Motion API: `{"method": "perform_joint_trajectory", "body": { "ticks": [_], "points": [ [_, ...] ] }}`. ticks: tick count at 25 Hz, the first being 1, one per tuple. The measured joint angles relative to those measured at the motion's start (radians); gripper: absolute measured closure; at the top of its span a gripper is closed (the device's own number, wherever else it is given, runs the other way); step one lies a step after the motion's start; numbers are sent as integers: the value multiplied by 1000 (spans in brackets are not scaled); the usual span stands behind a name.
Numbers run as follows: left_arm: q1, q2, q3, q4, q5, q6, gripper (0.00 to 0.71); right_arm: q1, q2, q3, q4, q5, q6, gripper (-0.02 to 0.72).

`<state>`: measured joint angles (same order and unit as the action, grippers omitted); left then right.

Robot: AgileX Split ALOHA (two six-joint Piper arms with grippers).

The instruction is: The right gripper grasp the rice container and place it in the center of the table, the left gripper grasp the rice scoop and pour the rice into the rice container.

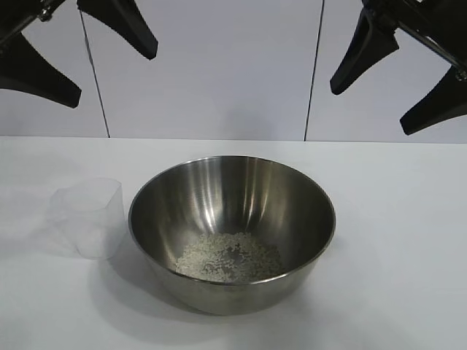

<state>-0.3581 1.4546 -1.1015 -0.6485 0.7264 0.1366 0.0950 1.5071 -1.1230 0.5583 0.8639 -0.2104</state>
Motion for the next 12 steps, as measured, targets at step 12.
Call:
{"method": "perform_joint_trajectory", "body": {
  "ticks": [12],
  "points": [
    [0,32,5,-24,-17,0,16,0,0,0,0,-22,0,62]
  ]
}}
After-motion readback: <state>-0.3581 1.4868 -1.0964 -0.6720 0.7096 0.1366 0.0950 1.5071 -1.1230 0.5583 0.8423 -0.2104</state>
